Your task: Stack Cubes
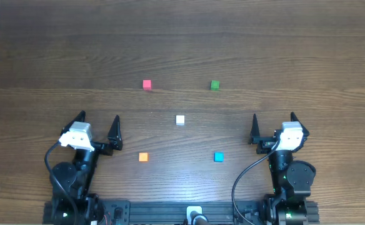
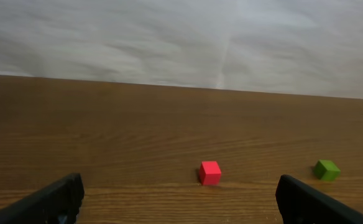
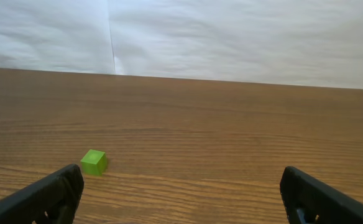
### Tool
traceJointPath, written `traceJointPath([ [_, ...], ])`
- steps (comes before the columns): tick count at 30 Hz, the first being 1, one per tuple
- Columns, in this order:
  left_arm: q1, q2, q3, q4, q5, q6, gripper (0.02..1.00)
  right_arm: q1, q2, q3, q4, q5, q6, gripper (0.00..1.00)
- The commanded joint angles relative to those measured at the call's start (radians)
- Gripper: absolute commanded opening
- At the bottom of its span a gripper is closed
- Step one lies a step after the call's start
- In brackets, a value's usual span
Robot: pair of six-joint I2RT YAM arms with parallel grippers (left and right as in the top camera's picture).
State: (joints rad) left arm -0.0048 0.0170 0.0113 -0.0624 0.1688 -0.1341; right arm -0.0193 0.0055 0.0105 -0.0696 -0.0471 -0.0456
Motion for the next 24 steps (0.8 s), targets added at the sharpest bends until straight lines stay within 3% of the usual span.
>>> traceJointPath([
  [1, -0.004, 0.004, -0.004, 0.000, 0.014, 0.018, 1.000, -0.008, 0.002, -0.005, -0.002, -0.019, 0.003, 0.993],
  [6, -0.005, 0.010, -0.003, 0.011, 0.026, -0.087, 0.998, -0.008, 0.002, -0.005, -0.002, -0.019, 0.003, 0.991],
  [10, -0.013, 0.180, 0.085, 0.047, 0.026, -0.229, 0.998, -0.008, 0.002, -0.005, -0.002, -0.019, 0.003, 0.991],
  [14, -0.056, 0.459, 0.312, 0.019, 0.060, -0.248, 0.998, -0.008, 0.002, -0.005, -0.002, -0.019, 0.003, 0.993],
  [24, -0.200, 1.032, 0.935, -0.367, 0.058, -0.248, 0.963, -0.008, 0.002, -0.005, -0.002, -0.019, 0.003, 0.993],
])
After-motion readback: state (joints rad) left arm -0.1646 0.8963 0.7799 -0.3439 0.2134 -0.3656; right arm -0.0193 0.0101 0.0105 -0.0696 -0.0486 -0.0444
